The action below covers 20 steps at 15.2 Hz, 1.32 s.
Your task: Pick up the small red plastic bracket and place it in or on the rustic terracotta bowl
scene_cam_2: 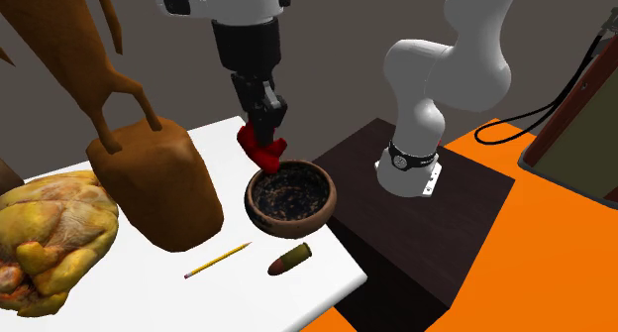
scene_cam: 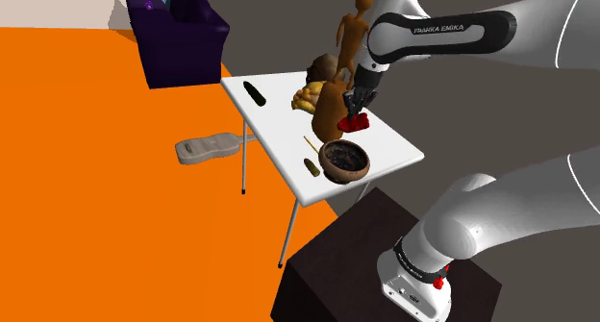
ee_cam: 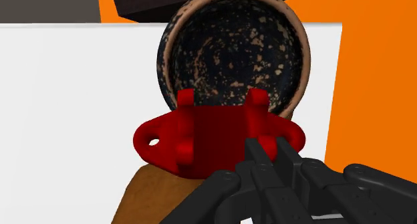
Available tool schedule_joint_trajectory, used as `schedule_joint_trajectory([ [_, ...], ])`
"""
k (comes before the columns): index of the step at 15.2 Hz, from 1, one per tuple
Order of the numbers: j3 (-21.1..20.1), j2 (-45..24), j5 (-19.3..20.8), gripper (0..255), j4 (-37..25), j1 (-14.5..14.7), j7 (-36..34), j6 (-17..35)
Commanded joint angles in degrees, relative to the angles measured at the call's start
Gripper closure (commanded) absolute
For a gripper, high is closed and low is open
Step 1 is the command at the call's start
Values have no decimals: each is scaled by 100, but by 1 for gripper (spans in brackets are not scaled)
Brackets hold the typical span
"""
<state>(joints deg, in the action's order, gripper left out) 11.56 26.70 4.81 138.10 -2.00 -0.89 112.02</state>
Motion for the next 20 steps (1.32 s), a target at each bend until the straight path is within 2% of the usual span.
schedule_joint_trajectory([
  [1, -285, 310, -86, 255, 238, 120, -368, -84],
  [17, -191, -151, -60, 255, 1149, 112, -342, 1287],
  [18, -206, -103, -64, 255, 1106, 116, -355, 1192],
  [19, -206, -103, -64, 0, 1106, 116, -355, 1192],
  [20, -689, 416, -155, 0, 1672, -249, -2431, 1658],
])
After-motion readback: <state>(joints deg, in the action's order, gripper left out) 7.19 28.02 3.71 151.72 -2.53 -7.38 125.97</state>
